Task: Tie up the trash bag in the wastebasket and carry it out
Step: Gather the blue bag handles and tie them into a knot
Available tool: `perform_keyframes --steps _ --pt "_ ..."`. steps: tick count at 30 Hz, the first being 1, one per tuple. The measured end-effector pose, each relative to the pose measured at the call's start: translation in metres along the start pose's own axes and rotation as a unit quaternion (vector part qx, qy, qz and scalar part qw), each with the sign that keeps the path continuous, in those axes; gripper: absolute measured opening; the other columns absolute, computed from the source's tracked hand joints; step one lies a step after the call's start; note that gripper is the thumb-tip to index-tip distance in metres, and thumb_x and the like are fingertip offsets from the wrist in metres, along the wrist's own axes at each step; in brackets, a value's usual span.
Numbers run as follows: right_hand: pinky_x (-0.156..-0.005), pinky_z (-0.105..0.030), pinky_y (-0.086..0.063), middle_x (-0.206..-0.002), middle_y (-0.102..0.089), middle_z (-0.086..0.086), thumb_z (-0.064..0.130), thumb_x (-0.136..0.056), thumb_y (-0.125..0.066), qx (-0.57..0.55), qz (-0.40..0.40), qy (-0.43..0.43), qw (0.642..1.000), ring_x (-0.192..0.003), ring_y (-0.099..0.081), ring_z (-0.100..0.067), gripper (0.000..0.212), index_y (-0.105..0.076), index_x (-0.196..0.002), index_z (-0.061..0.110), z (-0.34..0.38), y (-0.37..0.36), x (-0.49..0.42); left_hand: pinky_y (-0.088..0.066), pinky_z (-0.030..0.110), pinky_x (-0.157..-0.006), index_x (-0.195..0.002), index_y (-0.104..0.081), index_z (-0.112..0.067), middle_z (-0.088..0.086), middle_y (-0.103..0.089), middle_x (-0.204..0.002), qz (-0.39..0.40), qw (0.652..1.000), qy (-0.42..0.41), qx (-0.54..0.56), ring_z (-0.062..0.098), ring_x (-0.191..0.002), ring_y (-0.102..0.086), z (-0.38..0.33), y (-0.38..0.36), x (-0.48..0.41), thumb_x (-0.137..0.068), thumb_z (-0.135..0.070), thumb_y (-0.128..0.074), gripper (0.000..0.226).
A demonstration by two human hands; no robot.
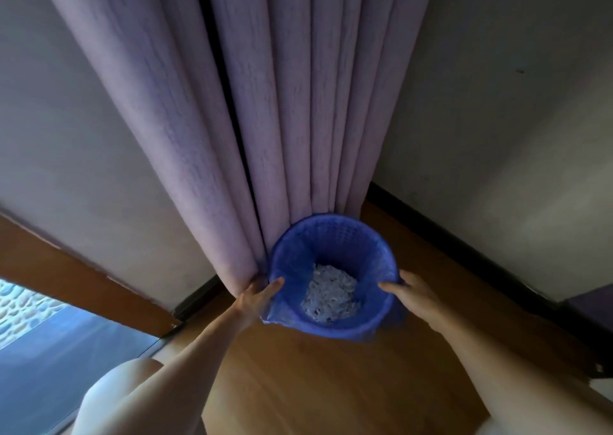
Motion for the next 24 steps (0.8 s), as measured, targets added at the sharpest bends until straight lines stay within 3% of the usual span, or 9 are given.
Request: perform_keyframes --steps 2,4,8,11,15,18,20,22,24 --pt "-0.088 -0.046 -0.057 -0.114 -0.071 -0.004 0.044 -0.083 -0.073 -0.012 -0.004 -0.006 1.000 -0.099 -0.069 -0.021 0.044 -0.063 -0.120 0.023 0.002 0.003 0.001 -0.049 0.043 -0.095 -0.132 -0.048 -0.001 0.016 -0.059 -0.123 -0.026 0.998 0.038 0.030 0.031 -0.106 -0.058 0.001 -0.001 0.004 -0.087 -0.040 -0.066 0.062" --pt "-0.079 -0.040 -0.056 -0.118 -0.066 -0.005 0.043 -0.085 -0.071 -0.001 -0.033 -0.009 0.999 -0.101 -0.066 -0.022 0.047 -0.058 -0.125 0.021 0.005 0.011 0.002 -0.049 0.043 -0.085 -0.120 -0.049 -0.005 0.013 -0.059 -0.112 -0.039 0.995 0.065 0.059 0.029 -0.100 -0.057 0.006 -0.001 0.005 -0.089 -0.036 -0.066 0.047" --pt "-0.069 -0.041 -0.058 -0.125 -0.061 -0.011 0.027 -0.087 -0.073 -0.074 -0.060 -0.023 0.995 -0.104 -0.065 -0.029 0.050 -0.052 -0.132 0.018 0.020 0.026 0.000 -0.057 0.043 -0.074 -0.119 -0.058 -0.008 0.010 -0.067 -0.104 -0.042 0.990 0.069 0.119 0.027 -0.094 -0.065 0.008 0.002 0.002 -0.083 -0.043 -0.070 0.052" --pt "-0.059 -0.033 -0.052 -0.110 -0.060 -0.004 0.021 -0.088 -0.071 -0.030 -0.049 -0.005 0.998 -0.085 -0.064 -0.020 0.047 -0.052 -0.132 0.019 0.042 0.038 -0.007 -0.056 0.043 -0.074 -0.107 -0.064 -0.003 0.013 -0.064 -0.084 -0.068 0.989 0.067 0.114 0.027 -0.073 -0.062 -0.002 0.006 -0.005 -0.088 -0.042 -0.066 0.043" --pt "-0.047 -0.029 -0.041 -0.105 -0.060 -0.009 0.030 -0.089 -0.070 0.008 -0.057 -0.028 0.998 -0.064 -0.053 -0.017 0.042 -0.049 -0.125 0.022 0.044 0.043 -0.019 -0.051 0.041 -0.079 -0.114 -0.059 -0.007 0.012 -0.063 -0.097 -0.109 0.988 0.078 0.077 0.028 -0.086 -0.060 -0.001 0.010 -0.024 -0.099 -0.027 -0.050 0.027" --pt "-0.052 -0.028 -0.040 -0.103 -0.057 -0.006 0.042 -0.088 -0.067 0.050 -0.006 -0.074 0.996 -0.075 -0.053 -0.019 0.044 -0.049 -0.122 0.019 0.031 0.034 -0.021 -0.044 0.030 -0.098 -0.129 -0.050 -0.004 0.017 -0.057 -0.127 -0.080 0.992 0.093 0.031 0.036 -0.118 -0.052 0.007 0.007 -0.031 -0.103 -0.023 -0.042 0.033" --pt "-0.062 -0.031 -0.042 -0.109 -0.055 -0.008 0.047 -0.086 -0.068 0.076 0.036 -0.100 0.991 -0.086 -0.054 -0.024 0.061 -0.047 -0.133 0.016 0.024 0.027 -0.021 -0.046 0.018 -0.095 -0.120 -0.055 -0.006 0.018 -0.059 -0.124 -0.038 0.992 0.117 0.024 0.033 -0.111 -0.055 0.022 0.003 -0.035 -0.099 -0.029 -0.050 0.032" --pt "-0.072 -0.035 -0.045 -0.119 -0.056 -0.011 0.052 -0.084 -0.068 0.112 0.064 -0.108 0.986 -0.095 -0.057 -0.028 0.069 -0.044 -0.138 0.016 0.016 0.020 -0.023 -0.046 0.040 -0.104 -0.122 -0.057 -0.012 0.013 -0.065 -0.120 0.004 0.991 0.132 0.006 0.031 -0.106 -0.062 0.034 0.001 -0.041 -0.089 -0.042 -0.056 0.044" --pt "-0.078 -0.037 -0.047 -0.119 -0.060 -0.008 0.056 -0.085 -0.067 0.119 0.070 -0.094 0.986 -0.099 -0.060 -0.028 0.060 -0.046 -0.128 0.020 0.013 0.015 -0.024 -0.057 0.043 -0.079 -0.116 -0.060 -0.011 0.009 -0.070 -0.098 0.018 0.992 0.124 0.018 0.027 -0.085 -0.067 0.038 0.000 -0.049 -0.093 -0.036 -0.052 0.034"
Point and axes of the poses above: each hand's wrist, its own x-axis away from the middle knuckle, its own y-axis out of the back of the hand, z = x × y, the point moved 7 cm from there along -x, towards the middle knuckle
